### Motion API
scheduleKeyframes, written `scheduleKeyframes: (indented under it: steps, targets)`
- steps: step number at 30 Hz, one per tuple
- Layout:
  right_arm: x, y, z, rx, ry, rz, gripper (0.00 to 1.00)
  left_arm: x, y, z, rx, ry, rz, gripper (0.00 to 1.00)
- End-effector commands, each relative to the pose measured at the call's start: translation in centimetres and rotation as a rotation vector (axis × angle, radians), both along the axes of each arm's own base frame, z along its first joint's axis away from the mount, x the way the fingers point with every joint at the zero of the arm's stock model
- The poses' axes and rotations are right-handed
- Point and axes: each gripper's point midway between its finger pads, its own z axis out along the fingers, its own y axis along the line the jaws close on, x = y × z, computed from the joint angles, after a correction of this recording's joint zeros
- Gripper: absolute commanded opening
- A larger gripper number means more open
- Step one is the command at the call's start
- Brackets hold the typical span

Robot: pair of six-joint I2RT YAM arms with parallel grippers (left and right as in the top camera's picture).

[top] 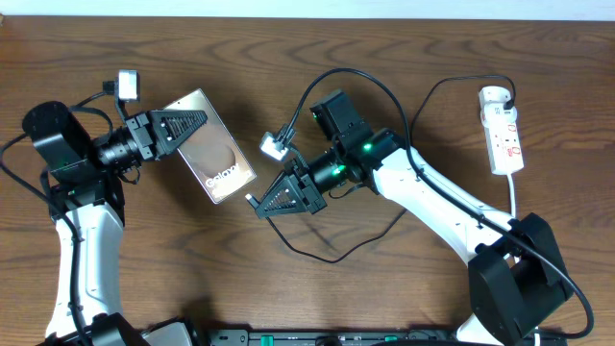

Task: Plug charger to phone and switch on socket

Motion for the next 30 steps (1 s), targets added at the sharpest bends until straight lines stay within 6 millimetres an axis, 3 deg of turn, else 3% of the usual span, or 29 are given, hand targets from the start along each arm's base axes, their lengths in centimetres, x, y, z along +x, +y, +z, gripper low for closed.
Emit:
scheduleKeyframes:
  steps: [1, 30]
  targets:
    - [-0.6, 0.0, 0.9, 0.036, 0.026, 0.031, 0.01, -0.3, -0.2, 0.3, -0.009, 0.001, -0.029, 0.07]
    - [-0.8, 0.1, -0.3, 0.139, -0.033, 0.073, 0.01, -0.3, -0.2, 0.3, -0.009, 0.001, -0.029, 0.07]
